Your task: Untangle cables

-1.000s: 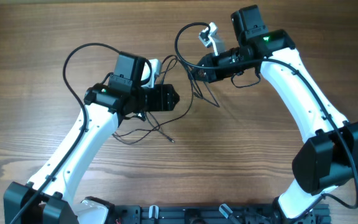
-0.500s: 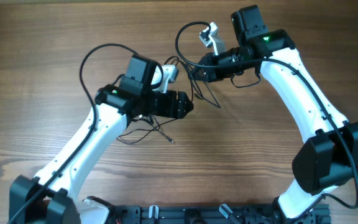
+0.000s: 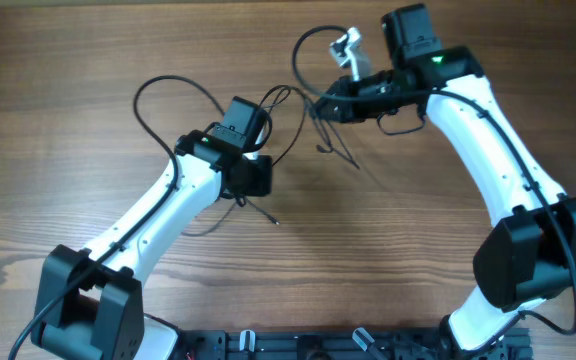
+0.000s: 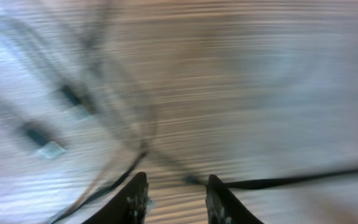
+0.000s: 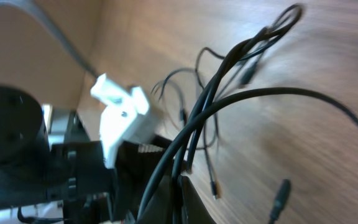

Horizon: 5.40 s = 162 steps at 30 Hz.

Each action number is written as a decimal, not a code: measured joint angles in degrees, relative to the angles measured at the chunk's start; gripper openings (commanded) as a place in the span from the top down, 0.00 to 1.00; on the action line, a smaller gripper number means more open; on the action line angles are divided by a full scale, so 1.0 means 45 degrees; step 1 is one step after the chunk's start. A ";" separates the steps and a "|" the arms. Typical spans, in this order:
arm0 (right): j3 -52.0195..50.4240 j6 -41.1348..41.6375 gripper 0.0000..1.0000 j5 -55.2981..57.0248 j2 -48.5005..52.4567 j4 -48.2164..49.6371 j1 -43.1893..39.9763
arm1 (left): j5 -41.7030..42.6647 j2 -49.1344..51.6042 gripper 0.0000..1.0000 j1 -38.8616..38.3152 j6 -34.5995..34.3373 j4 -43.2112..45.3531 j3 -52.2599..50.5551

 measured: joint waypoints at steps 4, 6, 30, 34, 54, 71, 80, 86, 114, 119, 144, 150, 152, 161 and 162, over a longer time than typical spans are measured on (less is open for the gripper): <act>0.0000 0.1423 0.96 0.1384 0.0000 0.0039 -0.1603 | -0.1904 0.0005 0.83 0.0947 -0.1224 -0.0971 -0.0005; 0.0000 0.1928 0.96 0.2147 0.0000 -0.0146 -0.2467 | -0.2239 0.0005 0.89 0.1481 -0.1535 -0.1175 -0.0005; 0.0000 0.1156 0.96 -0.2429 0.0000 0.0199 -0.0821 | 0.4886 0.0005 0.24 0.0481 -0.0238 0.2244 0.0000; 0.0005 0.1350 0.76 0.0073 0.0000 -0.0486 -0.0816 | 0.4318 0.0005 0.25 0.0471 -0.0189 0.1739 -0.0005; -0.0005 0.0709 0.66 1.0142 0.1467 -0.0539 -0.0937 | 0.3050 0.0452 0.23 0.0471 -0.0612 0.1171 0.0000; -0.0005 0.0612 0.67 0.9466 0.3458 0.1049 -0.0937 | 0.3007 0.0452 0.23 0.0471 -0.0680 0.1171 -0.0005; -0.0005 0.0612 0.68 0.9466 0.4177 0.1195 -0.0937 | 0.3011 0.0452 0.23 0.0471 -0.0685 0.1171 -0.0005; -0.0005 0.0520 0.96 0.9287 0.4605 0.1054 -0.0937 | 0.3007 0.0452 0.23 0.0471 -0.0690 0.1073 -0.0005; -0.0053 -0.4464 0.96 -0.1190 -0.0845 -0.2613 -0.0850 | 0.3007 0.0452 0.23 0.0471 -0.0690 0.1073 0.0000; -0.0053 -0.3526 0.96 -0.0466 -0.0845 -0.2239 -0.0855 | 0.3060 0.0452 0.19 0.0471 -0.0690 0.1083 -0.0005; -0.0053 -0.1787 0.96 -0.6416 -0.0845 -0.0049 -0.0816 | 1.0559 0.0457 0.28 0.0471 -0.0777 0.6358 -0.0005; -0.0053 -0.1545 0.96 -0.7101 -0.0845 0.0452 -0.0816 | 1.0656 0.0457 0.64 0.0471 -0.0835 0.6654 -0.0005; -0.0053 -0.1462 0.96 -0.7087 -0.0845 0.0510 -0.0816 | 1.0681 0.0457 0.80 0.0471 -0.0816 0.6606 -0.0005; -0.0053 -0.0194 0.96 -0.3313 -0.0845 0.0549 -0.0816 | 0.4507 0.0466 0.96 0.1161 -0.0787 0.0699 0.0053; -0.0053 -0.0053 0.96 -0.2900 -0.0845 0.0563 -0.0816 | 0.3585 0.0471 0.96 0.1370 -0.0835 0.0155 0.0044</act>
